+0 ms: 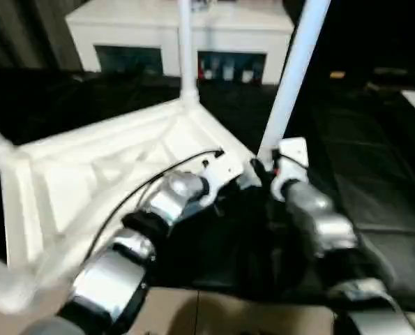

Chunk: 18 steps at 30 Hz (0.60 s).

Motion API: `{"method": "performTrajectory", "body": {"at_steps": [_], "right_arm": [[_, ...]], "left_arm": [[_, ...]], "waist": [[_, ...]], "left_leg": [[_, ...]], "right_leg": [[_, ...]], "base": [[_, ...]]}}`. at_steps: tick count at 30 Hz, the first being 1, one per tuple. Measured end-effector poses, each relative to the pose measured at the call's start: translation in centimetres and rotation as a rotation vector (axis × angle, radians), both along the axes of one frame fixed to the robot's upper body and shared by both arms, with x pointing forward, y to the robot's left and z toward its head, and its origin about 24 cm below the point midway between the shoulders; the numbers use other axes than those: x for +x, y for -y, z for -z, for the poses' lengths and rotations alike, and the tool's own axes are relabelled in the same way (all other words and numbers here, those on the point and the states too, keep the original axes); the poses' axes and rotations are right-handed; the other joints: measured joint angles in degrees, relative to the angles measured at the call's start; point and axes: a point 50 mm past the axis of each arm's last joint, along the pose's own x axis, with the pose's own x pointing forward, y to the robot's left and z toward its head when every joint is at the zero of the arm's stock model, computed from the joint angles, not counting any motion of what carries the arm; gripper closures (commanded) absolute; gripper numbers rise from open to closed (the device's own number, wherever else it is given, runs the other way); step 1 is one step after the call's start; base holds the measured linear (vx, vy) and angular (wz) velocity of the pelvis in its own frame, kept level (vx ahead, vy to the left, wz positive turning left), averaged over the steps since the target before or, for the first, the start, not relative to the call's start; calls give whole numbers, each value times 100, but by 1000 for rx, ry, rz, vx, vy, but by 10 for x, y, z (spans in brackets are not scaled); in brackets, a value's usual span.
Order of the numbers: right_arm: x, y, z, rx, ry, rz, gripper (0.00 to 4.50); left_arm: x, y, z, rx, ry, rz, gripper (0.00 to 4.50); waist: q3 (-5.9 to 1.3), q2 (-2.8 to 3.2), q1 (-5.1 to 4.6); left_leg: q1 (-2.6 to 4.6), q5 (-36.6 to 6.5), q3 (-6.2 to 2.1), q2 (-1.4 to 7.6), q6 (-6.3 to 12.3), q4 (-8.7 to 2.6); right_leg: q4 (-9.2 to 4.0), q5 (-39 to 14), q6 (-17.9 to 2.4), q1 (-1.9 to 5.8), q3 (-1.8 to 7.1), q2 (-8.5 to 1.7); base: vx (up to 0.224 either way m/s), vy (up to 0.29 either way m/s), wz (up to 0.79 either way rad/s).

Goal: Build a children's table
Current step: Rotate leg to tighten

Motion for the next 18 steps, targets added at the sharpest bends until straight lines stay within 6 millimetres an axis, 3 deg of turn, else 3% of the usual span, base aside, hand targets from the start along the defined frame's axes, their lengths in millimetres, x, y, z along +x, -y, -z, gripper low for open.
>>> {"method": "performTrajectory", "body": {"at_steps": [2, 7, 12, 18], "right_arm": [[-10, 17, -1, -20, -19, -87, 139], [-43, 20, -7, -13, -76, -466, 139], [-49, 15, -9, -39, -107, -607, 139], [-51, 10, -6, -133, -133, -692, 139]], "left_arm": [[1, -17, -2, 16, -6, 21, 450], [-18, -39, -2, 20, -81, 253, 450], [-31, -40, -5, 39, -163, 399, 450], [-34, -39, -5, 55, -179, 438, 450]], "waist": [[1, 2, -13], [6, 21, 11], [11, 28, 199], [12, 27, 242]], "left_leg": [[-1, 18, 3, 5, 30, 3], [9, 12, 11, 8, 39, -8], [20, -6, 53, 18, 6, -5], [27, -5, 118, 25, 6, -4]], "right_leg": [[0, -6, 1, 0, 4, 7], [1, -29, -3, 1, 5, 5], [6, -28, -5, 19, 16, -8], [11, -28, -4, 18, 75, -8]], "base": [[0, 0, 0], [0, 0, 0], [0, 0, 0], [0, 0, 0]]}}
